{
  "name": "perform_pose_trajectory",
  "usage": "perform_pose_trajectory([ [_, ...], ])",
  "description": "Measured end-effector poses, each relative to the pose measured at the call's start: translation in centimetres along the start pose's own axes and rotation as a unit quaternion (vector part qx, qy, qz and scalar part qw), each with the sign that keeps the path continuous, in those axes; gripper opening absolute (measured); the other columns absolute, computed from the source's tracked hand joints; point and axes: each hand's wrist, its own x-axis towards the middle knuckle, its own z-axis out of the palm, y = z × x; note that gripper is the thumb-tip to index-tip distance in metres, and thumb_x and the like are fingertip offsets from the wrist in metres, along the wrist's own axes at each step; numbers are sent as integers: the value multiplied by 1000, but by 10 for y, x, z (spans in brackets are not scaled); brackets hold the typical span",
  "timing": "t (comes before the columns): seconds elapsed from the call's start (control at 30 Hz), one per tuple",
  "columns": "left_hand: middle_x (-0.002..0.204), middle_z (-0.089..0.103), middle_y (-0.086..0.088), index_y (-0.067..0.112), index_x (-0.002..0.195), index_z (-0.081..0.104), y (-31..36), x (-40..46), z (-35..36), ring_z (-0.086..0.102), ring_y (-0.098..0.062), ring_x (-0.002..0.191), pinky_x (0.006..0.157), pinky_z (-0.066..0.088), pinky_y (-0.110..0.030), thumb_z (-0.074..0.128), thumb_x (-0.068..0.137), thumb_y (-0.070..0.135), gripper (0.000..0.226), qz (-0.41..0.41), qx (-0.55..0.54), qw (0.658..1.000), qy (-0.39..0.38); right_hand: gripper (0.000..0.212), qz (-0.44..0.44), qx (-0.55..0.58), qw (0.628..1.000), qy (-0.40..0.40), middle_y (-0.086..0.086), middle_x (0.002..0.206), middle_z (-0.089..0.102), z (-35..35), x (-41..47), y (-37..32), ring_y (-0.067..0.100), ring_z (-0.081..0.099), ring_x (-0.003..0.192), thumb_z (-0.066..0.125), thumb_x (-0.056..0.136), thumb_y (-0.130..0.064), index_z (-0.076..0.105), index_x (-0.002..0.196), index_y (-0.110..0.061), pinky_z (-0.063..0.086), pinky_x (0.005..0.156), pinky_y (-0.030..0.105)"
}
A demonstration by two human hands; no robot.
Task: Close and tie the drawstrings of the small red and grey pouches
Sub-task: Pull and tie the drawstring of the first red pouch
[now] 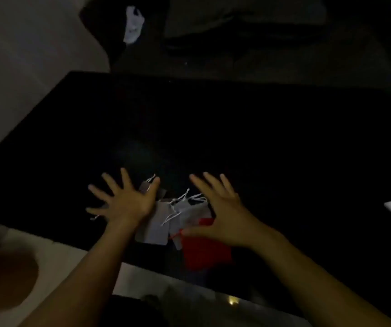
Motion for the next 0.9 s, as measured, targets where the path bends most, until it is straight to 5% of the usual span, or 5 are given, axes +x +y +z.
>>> perform_pose_trajectory([
  [0.1,164,-15,-5,37,155,-1,-19,-1,39,-18,-45,146,109,-6,-72,16,68,96,107,-34,-1,999,-26,112,-99,-225,969,-33,-16,161,-28,57,13,20,23,-37,144,51,63,-91,-17,145,-59,-18,110,66],
  [0.2,165,-2,-7,29,156,9,-18,-3,67,-9,-44,148,114,-6,-65,18,79,87,97,33,-23,998,49,107,-112,-315,942,41,-6,166,-15,82,25,44,26,-22,151,36,68,-94,-13,152,-48,-8,116,65],
  [0.43,150,43,0,23,148,33,32,-44,78,33,-33,140,116,25,-50,36,78,78,89,310,-143,940,-24,109,-47,-213,972,87,-5,167,8,25,-17,86,12,5,153,62,72,-78,6,156,-39,2,124,39],
  [0.67,163,16,-2,30,153,21,67,-96,49,13,-39,148,112,15,-65,54,83,65,85,365,-44,929,31,73,79,-91,959,257,-4,125,59,-37,-88,102,15,58,115,77,55,-65,64,119,-31,50,95,37],
  [0.9,129,58,-2,16,131,54,81,-134,73,57,-20,113,88,47,-30,70,84,44,58,502,-138,854,-4,63,238,-105,937,231,7,118,67,-63,-96,132,24,64,107,91,65,-25,63,121,-18,52,93,34],
])
